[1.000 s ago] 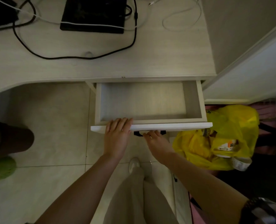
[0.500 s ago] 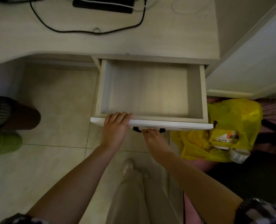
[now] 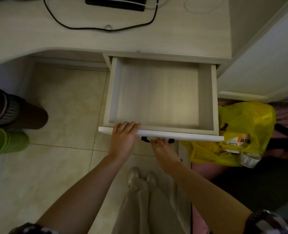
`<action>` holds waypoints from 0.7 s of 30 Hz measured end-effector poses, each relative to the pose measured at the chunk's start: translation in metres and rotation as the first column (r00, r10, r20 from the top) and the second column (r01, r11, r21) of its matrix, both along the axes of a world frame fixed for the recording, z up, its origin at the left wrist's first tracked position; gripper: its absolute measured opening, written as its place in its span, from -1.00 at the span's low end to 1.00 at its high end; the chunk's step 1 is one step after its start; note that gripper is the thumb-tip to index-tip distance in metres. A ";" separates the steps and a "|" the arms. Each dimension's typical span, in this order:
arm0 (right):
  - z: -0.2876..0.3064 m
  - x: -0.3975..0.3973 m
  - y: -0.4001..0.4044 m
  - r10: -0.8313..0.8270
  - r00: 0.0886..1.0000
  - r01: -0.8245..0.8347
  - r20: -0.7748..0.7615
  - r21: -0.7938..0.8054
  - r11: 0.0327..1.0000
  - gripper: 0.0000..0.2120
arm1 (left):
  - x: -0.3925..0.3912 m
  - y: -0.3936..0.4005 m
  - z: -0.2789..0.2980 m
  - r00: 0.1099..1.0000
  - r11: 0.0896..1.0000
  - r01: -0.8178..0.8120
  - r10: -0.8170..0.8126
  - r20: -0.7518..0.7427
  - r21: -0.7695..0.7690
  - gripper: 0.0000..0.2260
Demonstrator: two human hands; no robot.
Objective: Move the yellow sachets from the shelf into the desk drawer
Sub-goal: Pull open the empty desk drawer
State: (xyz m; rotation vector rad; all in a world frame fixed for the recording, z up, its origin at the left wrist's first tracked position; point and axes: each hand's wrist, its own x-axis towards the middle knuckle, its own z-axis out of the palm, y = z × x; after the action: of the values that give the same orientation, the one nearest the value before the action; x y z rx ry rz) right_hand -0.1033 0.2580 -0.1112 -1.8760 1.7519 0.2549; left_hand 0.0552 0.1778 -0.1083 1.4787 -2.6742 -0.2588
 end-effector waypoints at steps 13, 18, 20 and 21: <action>0.006 0.003 0.002 -0.042 0.998 0.038 0.044 0.099 0.994 -0.46 | 0.000 0.006 0.010 0.998 0.989 -0.036 0.042 -0.039 0.141 -0.65; 0.026 0.006 -0.001 -0.076 0.991 0.062 0.106 0.127 0.990 -0.45 | 0.010 0.009 0.031 0.972 0.953 -0.123 0.172 -0.160 0.277 -0.73; 0.040 0.011 -0.007 -0.093 0.989 0.080 0.118 0.112 0.991 -0.52 | 0.019 0.013 0.044 0.951 0.938 -0.171 0.237 -0.196 0.302 -0.73; 0.047 0.014 -0.011 -0.099 0.987 0.087 0.123 0.099 0.991 -0.55 | 0.025 0.016 0.050 0.942 0.928 -0.197 0.269 -0.203 0.316 -0.73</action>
State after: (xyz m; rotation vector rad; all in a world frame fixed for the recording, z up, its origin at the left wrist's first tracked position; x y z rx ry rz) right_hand -0.0896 0.2475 -0.0638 -1.7014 1.7054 0.1743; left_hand 0.0801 0.1935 -0.0586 1.6996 -2.3131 -0.7912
